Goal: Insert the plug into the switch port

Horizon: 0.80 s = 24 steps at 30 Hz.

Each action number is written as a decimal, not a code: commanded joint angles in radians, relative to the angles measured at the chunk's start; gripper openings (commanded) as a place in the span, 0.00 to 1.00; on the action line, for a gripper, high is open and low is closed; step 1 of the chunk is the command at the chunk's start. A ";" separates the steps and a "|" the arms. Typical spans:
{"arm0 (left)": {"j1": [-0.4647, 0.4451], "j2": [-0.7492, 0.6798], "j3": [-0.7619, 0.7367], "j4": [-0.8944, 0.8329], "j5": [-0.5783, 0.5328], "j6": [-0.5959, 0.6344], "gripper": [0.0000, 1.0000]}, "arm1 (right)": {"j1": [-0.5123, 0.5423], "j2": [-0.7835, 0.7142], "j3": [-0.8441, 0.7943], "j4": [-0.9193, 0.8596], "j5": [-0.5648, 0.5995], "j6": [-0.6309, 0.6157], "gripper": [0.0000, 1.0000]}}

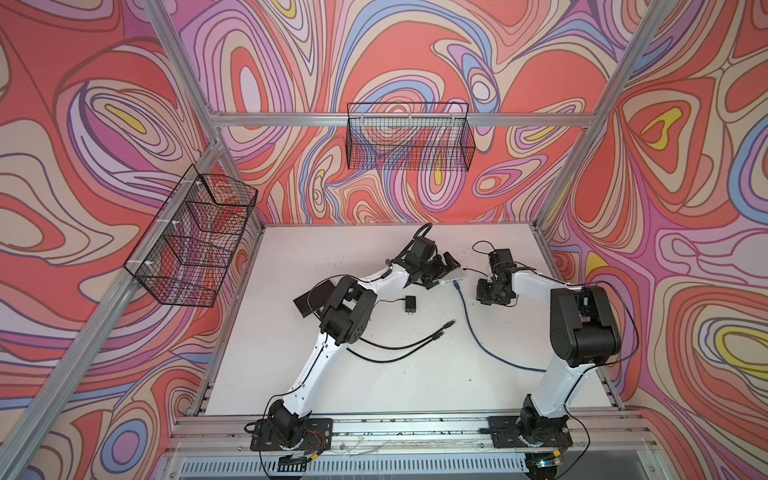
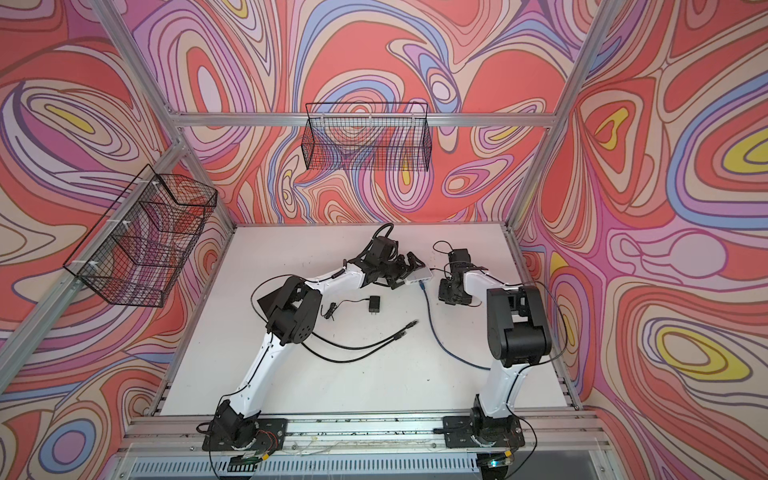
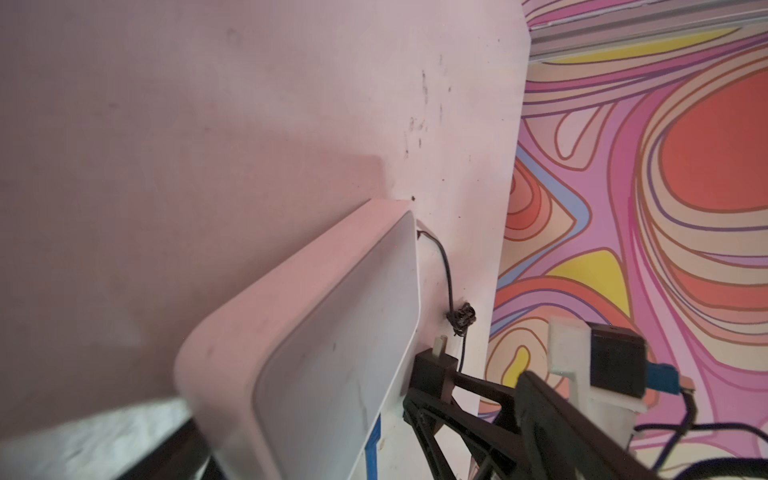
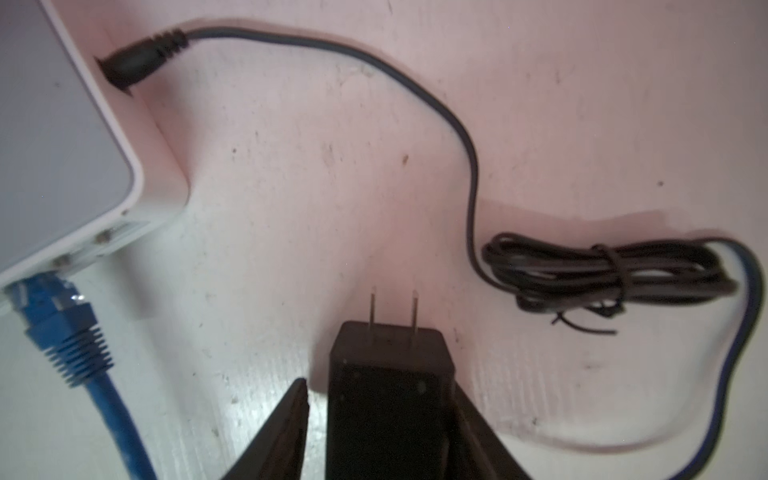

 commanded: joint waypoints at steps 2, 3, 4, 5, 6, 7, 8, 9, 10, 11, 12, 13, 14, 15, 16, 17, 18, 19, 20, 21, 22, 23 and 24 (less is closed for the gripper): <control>0.009 -0.044 0.011 -0.282 -0.105 0.094 1.00 | -0.002 -0.049 -0.019 -0.029 -0.015 0.012 0.59; 0.010 -0.051 0.010 -0.303 -0.114 0.102 1.00 | -0.004 -0.049 -0.020 -0.030 -0.017 0.014 0.71; 0.012 -0.062 0.005 -0.323 -0.124 0.110 1.00 | -0.002 -0.049 -0.020 -0.031 -0.018 0.014 0.74; 0.014 -0.074 -0.006 -0.334 -0.135 0.118 1.00 | -0.002 -0.077 -0.023 -0.031 -0.019 0.017 0.95; 0.017 -0.087 -0.020 -0.337 -0.141 0.123 1.00 | -0.002 -0.086 -0.025 -0.030 -0.020 0.018 0.98; 0.020 -0.102 -0.041 -0.329 -0.142 0.127 1.00 | -0.002 -0.096 -0.029 -0.031 -0.021 0.019 0.98; 0.023 -0.123 -0.067 -0.315 -0.151 0.129 1.00 | -0.002 -0.107 -0.033 -0.029 -0.025 0.020 0.98; 0.023 -0.141 -0.092 -0.301 -0.156 0.133 1.00 | -0.002 -0.116 -0.035 -0.030 -0.026 0.020 0.98; 0.023 -0.163 -0.116 -0.289 -0.168 0.140 1.00 | -0.003 -0.131 -0.039 -0.030 -0.028 0.021 0.98; 0.023 -0.189 -0.135 -0.284 -0.180 0.151 1.00 | -0.003 -0.149 -0.043 -0.031 -0.031 0.020 0.98; 0.024 -0.209 -0.151 -0.276 -0.189 0.164 1.00 | -0.002 -0.167 -0.045 -0.034 -0.033 0.019 0.99; 0.023 -0.237 -0.170 -0.263 -0.196 0.181 1.00 | -0.002 -0.189 -0.049 -0.035 -0.037 0.016 0.98; 0.023 -0.264 -0.182 -0.265 -0.211 0.199 1.00 | -0.002 -0.216 -0.053 -0.035 -0.043 0.013 0.98; 0.023 -0.290 -0.193 -0.265 -0.225 0.222 1.00 | -0.002 -0.241 -0.058 -0.035 -0.044 0.011 0.98; 0.023 -0.324 -0.209 -0.264 -0.240 0.252 1.00 | -0.002 -0.274 -0.067 -0.028 -0.045 0.006 0.98; 0.023 -0.353 -0.224 -0.265 -0.256 0.279 1.00 | -0.002 -0.304 -0.076 -0.020 -0.046 0.001 0.98; 0.023 -0.395 -0.245 -0.264 -0.279 0.317 1.00 | -0.003 -0.348 -0.090 -0.004 -0.042 -0.002 0.98; 0.023 -0.438 -0.275 -0.259 -0.304 0.357 1.00 | -0.002 -0.392 -0.108 0.015 -0.030 0.001 0.99; 0.023 -0.477 -0.304 -0.254 -0.331 0.389 1.00 | -0.002 -0.435 -0.127 0.035 -0.032 0.000 0.98; 0.022 -0.527 -0.340 -0.251 -0.371 0.424 1.00 | -0.002 -0.480 -0.147 0.054 -0.034 -0.002 0.98; 0.023 -0.573 -0.376 -0.245 -0.413 0.465 1.00 | -0.003 -0.519 -0.158 0.064 -0.029 0.001 0.98; 0.024 -0.613 -0.410 -0.236 -0.452 0.503 1.00 | -0.001 -0.546 -0.167 0.074 -0.026 0.002 0.98; 0.023 -0.661 -0.456 -0.215 -0.504 0.540 1.00 | -0.002 -0.573 -0.182 0.095 -0.022 0.008 0.98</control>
